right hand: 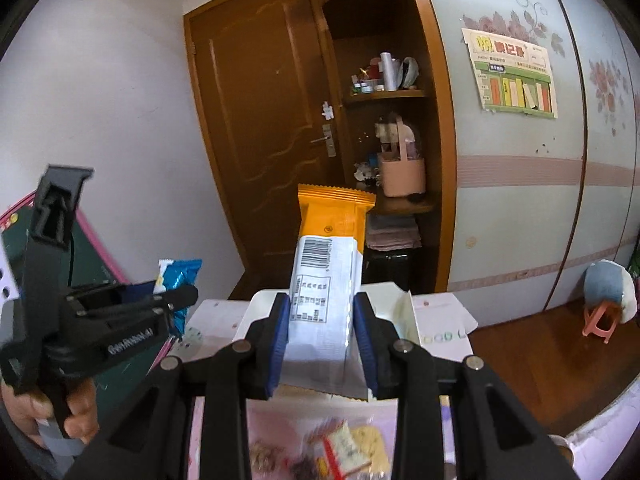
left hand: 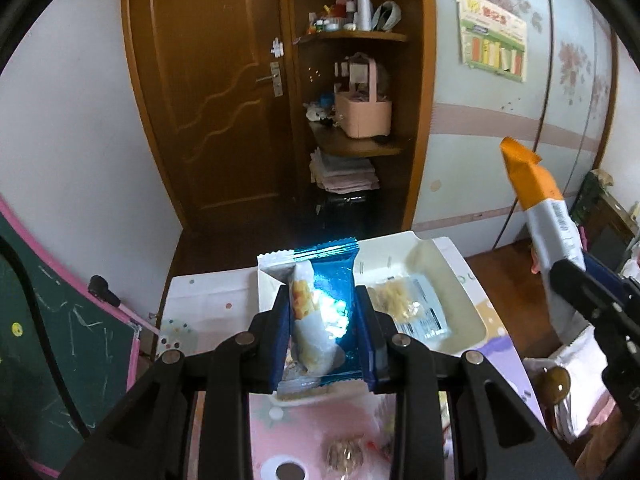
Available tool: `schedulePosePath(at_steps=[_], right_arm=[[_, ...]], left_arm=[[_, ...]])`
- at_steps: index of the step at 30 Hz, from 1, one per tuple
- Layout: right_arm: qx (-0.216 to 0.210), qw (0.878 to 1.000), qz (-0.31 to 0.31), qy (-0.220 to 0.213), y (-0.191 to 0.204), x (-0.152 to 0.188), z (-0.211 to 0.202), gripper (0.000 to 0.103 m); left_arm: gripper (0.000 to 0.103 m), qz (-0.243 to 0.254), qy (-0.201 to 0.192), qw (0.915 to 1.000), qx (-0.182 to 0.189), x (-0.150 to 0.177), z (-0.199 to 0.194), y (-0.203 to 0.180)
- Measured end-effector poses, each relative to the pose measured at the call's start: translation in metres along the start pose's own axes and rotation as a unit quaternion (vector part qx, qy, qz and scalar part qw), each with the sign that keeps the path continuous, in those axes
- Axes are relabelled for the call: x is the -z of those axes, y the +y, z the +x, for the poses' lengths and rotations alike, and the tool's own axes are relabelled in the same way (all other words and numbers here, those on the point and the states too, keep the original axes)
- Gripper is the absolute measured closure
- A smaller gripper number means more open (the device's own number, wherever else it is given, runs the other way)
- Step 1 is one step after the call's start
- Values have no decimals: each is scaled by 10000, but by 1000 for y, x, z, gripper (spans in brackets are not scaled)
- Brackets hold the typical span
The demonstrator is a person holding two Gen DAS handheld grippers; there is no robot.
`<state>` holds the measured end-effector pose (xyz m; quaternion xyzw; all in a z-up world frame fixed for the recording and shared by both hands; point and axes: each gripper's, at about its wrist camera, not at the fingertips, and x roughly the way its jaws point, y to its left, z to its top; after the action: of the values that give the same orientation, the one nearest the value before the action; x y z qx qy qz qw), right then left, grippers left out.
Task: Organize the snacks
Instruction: 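Lift both packets over the white basket and open both tools inside, then move both tools back toward the snacks left on the table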
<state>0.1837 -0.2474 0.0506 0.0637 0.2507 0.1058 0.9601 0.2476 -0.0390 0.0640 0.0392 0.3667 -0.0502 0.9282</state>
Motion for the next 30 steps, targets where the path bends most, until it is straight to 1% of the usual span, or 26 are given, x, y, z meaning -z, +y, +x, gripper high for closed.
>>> schedulePosePath(at_steps=[4,7,11,14,15,16,17,18,20,22,23,27,30], right_arm=[[61,9999,-4,148,-4,-9,36,71],[77,9995,-56,307,-4,-6,61,70],[103,9987,-32,494,-3,2,92,70],[16,9967,47,808,-6,11,121,68],[13,9956,81,935,-7,15,130,68],[46,9942,104,1071,-8,20,139,68],[55,9930,113,1177,-9,24,145,68],[82,9918,121,1267,-9,28,149,67],[141,9907,150,1346,-11,35,152,65],[156,9906,215,1345,-13,40,151,56],[182,9904,246,1347,-14,41,151,54],[177,9889,350,1430,-18,45,148,54],[185,9882,363,1477,-17,44,143,54]], left_arm=[[75,-14,193,9998,-46,-9,45,0],[75,-70,351,9994,-36,-7,78,2],[75,-184,539,9984,-43,-1,112,6],[73,-242,659,9975,-86,5,133,9],[60,-175,731,9971,-116,7,140,8],[36,-89,793,9967,-166,8,146,4],[25,0,805,9964,-279,11,150,2],[17,76,721,9967,-373,14,150,1],[17,227,600,9970,-431,19,150,-1],[17,318,578,9968,-452,22,150,-2],[17,312,568,9969,-454,23,149,-1],[17,209,526,9977,-373,27,140,3],[17,152,538,9981,-244,28,130,5]])
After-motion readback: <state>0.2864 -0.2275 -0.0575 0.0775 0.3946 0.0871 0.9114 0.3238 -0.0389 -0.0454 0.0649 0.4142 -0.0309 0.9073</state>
